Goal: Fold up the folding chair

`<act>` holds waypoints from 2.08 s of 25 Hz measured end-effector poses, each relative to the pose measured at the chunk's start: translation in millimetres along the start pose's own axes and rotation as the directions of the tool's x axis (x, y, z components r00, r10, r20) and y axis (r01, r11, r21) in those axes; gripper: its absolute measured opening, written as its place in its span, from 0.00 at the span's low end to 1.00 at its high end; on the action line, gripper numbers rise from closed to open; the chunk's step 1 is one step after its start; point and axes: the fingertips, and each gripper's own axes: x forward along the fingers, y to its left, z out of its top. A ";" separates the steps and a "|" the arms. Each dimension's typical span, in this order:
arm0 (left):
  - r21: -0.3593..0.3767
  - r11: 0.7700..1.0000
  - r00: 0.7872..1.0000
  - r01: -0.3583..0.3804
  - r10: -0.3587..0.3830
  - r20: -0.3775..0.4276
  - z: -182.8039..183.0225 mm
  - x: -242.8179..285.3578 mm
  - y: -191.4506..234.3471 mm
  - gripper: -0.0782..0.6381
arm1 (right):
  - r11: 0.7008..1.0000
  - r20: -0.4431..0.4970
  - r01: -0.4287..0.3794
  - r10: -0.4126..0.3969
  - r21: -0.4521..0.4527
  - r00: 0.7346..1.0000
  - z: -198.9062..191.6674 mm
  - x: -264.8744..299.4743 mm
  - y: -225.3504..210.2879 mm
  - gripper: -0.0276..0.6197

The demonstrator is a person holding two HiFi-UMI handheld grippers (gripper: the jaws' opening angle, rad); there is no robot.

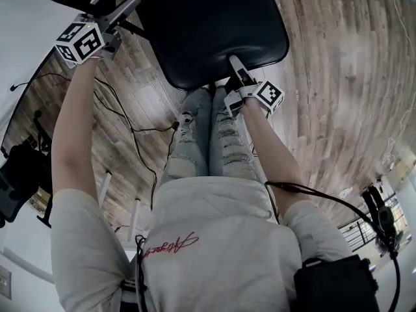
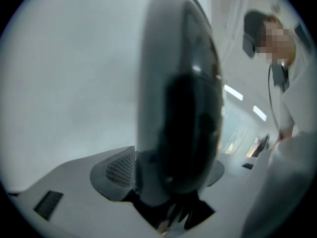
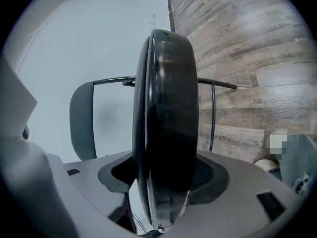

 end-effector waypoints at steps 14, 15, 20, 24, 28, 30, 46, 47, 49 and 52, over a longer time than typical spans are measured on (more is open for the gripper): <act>0.008 0.999 0.997 0.040 -0.041 0.072 45.0 -9.1 -24.7 0.56 | 0.945 -0.040 0.299 -0.297 0.129 0.954 17.1 12.6 106.6 0.44; 0.007 0.999 0.997 0.037 -0.037 0.075 47.6 -11.4 -25.3 0.56 | 0.936 -0.054 0.319 -0.315 0.145 0.948 15.4 13.1 113.9 0.45; -0.005 1.000 0.997 0.021 -0.021 0.080 69.2 -12.8 -10.6 0.55 | 0.898 -0.088 0.401 -0.391 0.184 0.916 17.1 28.3 155.3 0.45; -0.020 0.999 0.998 0.029 -0.027 0.058 83.8 -0.6 11.3 0.55 | 0.865 -0.110 0.446 -0.432 0.229 0.895 28.5 52.2 182.6 0.45; -0.025 1.000 0.998 0.016 -0.015 0.057 98.5 2.1 25.4 0.55 | 0.847 -0.134 0.455 -0.435 0.274 0.890 33.5 68.8 209.9 0.45; -0.029 1.000 0.998 -0.001 0.002 0.060 104.8 2.7 32.7 0.55 | 0.841 -0.150 0.457 -0.432 0.288 0.889 34.8 76.3 219.7 0.45; -0.010 0.996 0.992 -0.085 0.086 0.087 137.0 5.8 71.3 0.55 | 0.821 -0.182 0.426 -0.385 0.380 0.905 44.4 123.8 287.8 0.44; -0.001 0.996 0.993 -0.086 0.085 0.085 139.1 6.3 71.5 0.55 | 0.827 -0.187 0.408 -0.362 0.388 0.913 46.0 128.5 295.4 0.44; 0.024 0.995 0.993 -0.094 0.092 0.080 144.9 6.8 73.4 0.55 | 0.845 -0.212 0.351 -0.287 0.403 0.934 48.6 142.8 315.6 0.44; 0.058 0.991 0.990 -0.121 0.116 0.083 153.3 7.3 78.9 0.55 | 0.876 -0.238 0.257 -0.169 0.409 0.956 52.4 166.1 345.0 0.44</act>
